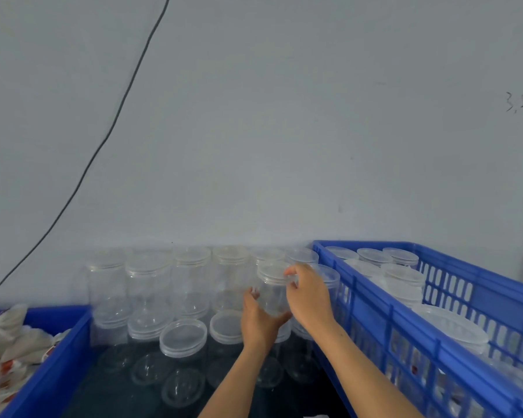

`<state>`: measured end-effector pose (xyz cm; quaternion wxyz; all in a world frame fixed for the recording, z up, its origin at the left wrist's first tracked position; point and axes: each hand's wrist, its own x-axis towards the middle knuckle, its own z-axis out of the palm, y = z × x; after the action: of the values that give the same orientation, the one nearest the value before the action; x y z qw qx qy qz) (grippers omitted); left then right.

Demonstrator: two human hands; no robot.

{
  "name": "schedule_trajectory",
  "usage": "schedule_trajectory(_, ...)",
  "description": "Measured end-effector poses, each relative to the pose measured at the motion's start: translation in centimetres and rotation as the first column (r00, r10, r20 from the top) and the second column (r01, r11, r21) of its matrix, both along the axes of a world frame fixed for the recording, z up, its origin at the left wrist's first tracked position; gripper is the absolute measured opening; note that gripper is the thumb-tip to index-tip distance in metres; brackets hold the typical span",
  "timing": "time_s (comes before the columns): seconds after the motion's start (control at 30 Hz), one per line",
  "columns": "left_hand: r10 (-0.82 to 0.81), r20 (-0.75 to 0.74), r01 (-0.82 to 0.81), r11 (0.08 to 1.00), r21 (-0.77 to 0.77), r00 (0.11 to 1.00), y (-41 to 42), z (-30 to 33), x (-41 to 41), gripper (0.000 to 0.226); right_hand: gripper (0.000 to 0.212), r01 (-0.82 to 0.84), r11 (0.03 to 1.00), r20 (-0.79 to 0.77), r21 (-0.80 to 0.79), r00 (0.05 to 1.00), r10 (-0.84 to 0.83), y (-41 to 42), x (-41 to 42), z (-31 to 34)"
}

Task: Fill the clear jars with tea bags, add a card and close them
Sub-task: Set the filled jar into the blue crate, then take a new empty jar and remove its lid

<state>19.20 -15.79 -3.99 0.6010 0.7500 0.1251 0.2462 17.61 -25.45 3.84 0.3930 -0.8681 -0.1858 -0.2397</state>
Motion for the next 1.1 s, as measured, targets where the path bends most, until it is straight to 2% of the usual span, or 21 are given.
schedule_trajectory(0.1,0.056,0.054,-0.056,0.998,0.001,0.997,-0.3,0.9,-1.1,0.099,0.031,-0.053,0.999,0.041,-0.014,0.998,0.053,-0.1,-1.1,1.0)
schedule_trajectory(0.17,0.047,0.115,-0.050,0.999,0.019,0.992,-0.3,2.2,-2.2,0.095,0.033,-0.095,0.995,0.129,-0.004,0.987,0.095,-0.1,-2.3,2.1)
schedule_trajectory(0.23,0.047,0.176,-0.061,0.995,0.076,0.983,0.0,3.9,-4.1,0.092,0.028,-0.084,0.996,0.233,0.023,0.969,0.076,-0.1,-3.8,3.4)
schedule_trajectory(0.3,0.059,0.231,-0.092,0.987,0.134,0.971,0.5,5.3,-6.6,0.091,0.020,-0.053,0.996,0.269,0.075,0.963,0.031,0.1,-5.4,4.3)
schedule_trajectory(0.37,0.060,0.272,-0.110,0.978,0.175,0.960,1.1,5.7,-9.4,0.092,0.022,-0.070,0.992,0.216,0.107,0.975,0.045,0.4,-7.1,4.6)
schedule_trajectory(0.43,0.048,0.292,-0.114,0.971,0.211,0.955,1.7,5.3,-12.4,0.093,0.036,-0.143,0.984,0.103,0.110,0.986,0.131,0.7,-8.9,4.5)
schedule_trajectory(0.57,0.067,0.272,-0.163,0.924,0.346,0.960,2.7,2.4,-17.9,0.092,0.067,-0.200,0.980,-0.147,-0.019,0.970,0.195,1.8,-12.2,3.4)
schedule_trajectory(0.63,0.071,0.235,-0.161,0.906,0.391,0.969,3.1,0.7,-20.5,0.089,0.072,-0.205,0.974,-0.198,-0.096,0.963,0.183,2.7,-14.0,2.2)
schedule_trajectory(0.73,0.072,0.124,-0.117,0.904,0.411,0.990,4.0,-1.6,-23.7,0.085,0.064,-0.232,0.960,-0.188,-0.159,0.961,0.201,4.0,-16.5,-0.4)
schedule_trajectory(0.9,0.119,-0.095,-0.075,0.926,0.370,0.988,5.6,-4.7,-27.6,0.085,0.048,-0.346,0.937,-0.295,-0.052,0.902,0.317,4.9,-18.8,-4.8)
schedule_trajectory(1.0,0.076,-0.169,-0.009,0.932,0.362,0.983,6.5,-5.9,-29.1,0.081,0.037,-0.373,0.928,-0.344,-0.015,0.873,0.346,5.2,-19.2,-7.2)
schedule_trajectory(1.1,0.014,-0.247,0.081,0.925,0.371,0.969,7.3,-6.2,-30.0,0.082,0.020,-0.430,0.898,-0.387,0.094,0.815,0.431,5.1,-18.9,-8.7)
